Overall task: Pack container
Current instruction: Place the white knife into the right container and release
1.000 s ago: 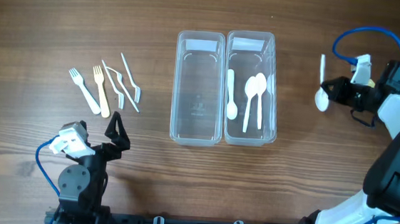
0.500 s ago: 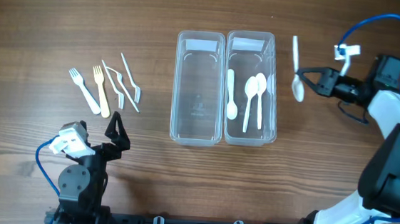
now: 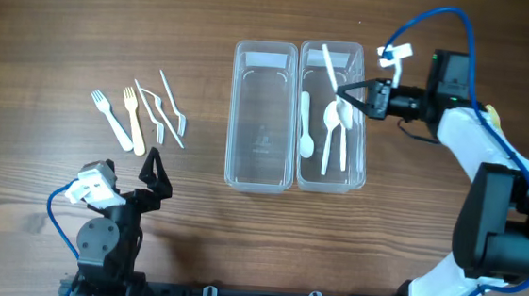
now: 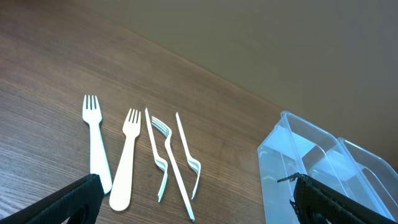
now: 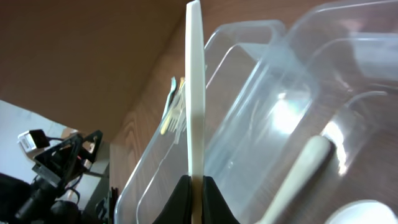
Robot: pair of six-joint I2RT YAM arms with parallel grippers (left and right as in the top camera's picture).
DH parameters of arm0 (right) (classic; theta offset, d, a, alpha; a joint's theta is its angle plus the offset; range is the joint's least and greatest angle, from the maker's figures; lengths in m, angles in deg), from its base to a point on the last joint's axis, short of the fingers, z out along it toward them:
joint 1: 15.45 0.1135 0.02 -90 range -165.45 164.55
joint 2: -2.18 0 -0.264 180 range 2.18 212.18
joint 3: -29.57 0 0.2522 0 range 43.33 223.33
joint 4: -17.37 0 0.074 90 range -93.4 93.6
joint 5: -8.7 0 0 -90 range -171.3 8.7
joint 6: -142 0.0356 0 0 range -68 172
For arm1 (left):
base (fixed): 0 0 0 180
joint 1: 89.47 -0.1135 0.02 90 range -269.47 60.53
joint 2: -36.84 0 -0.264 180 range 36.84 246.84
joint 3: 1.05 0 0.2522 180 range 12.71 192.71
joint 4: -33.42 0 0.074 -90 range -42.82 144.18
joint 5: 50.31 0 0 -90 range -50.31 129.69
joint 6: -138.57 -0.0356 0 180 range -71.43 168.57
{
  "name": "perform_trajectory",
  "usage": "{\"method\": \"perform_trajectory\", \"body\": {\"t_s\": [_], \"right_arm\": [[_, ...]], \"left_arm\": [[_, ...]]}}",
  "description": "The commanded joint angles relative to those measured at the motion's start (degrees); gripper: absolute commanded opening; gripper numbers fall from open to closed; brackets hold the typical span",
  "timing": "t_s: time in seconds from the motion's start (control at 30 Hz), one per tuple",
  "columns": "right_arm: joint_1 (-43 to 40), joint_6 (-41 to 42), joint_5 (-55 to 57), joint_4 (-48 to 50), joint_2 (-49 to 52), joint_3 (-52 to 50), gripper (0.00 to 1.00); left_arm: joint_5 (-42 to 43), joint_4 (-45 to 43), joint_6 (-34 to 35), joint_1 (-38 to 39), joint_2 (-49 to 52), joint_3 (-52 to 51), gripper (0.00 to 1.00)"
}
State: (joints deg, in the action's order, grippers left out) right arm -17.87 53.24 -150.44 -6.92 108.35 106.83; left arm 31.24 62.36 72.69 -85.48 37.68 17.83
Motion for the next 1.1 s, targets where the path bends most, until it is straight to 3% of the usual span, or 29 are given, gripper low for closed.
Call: {"method": "perform_trajectory", "body": {"t_s": [0.0,0.27,0.4,0.47,0.73,0.97,1.07], "right_arm": [[1.6,5.1,3.0,1.2,-1.8,0.7,0.04],[1.7,6.7,3.8,2.0,-1.8,0.7,0.06],[1.7,6.6,3.8,2.3,-1.8,0.7,0.15],[1.7,6.2,3.8,2.4,-1.8,0.7,0.28],[0.9,6.2,3.8,2.9,-2.1,0.7,0.36],[-11.0,6.2,3.4,2.8,-7.3,0.7,0.36],[-20.1,6.3,3.8,2.1,-10.0,0.7,0.55]], "left_arm": [[0.5,-0.2,-1.2,-0.5,-0.3,-0.3,1.00],[0.5,-0.2,-1.2,-0.5,-0.3,-0.3,1.00],[0.5,-0.2,-1.2,-0.5,-0.3,-0.3,1.00],[0.5,-0.2,-1.2,-0.5,-0.3,-0.3,1.00],[0.5,-0.2,-1.2,-0.5,-0.3,-0.3,1.00],[0.5,-0.2,-1.2,-0.5,-0.3,-0.3,1.00],[0.5,-0.2,-1.2,-0.5,-0.3,-0.3,1.00]]}}
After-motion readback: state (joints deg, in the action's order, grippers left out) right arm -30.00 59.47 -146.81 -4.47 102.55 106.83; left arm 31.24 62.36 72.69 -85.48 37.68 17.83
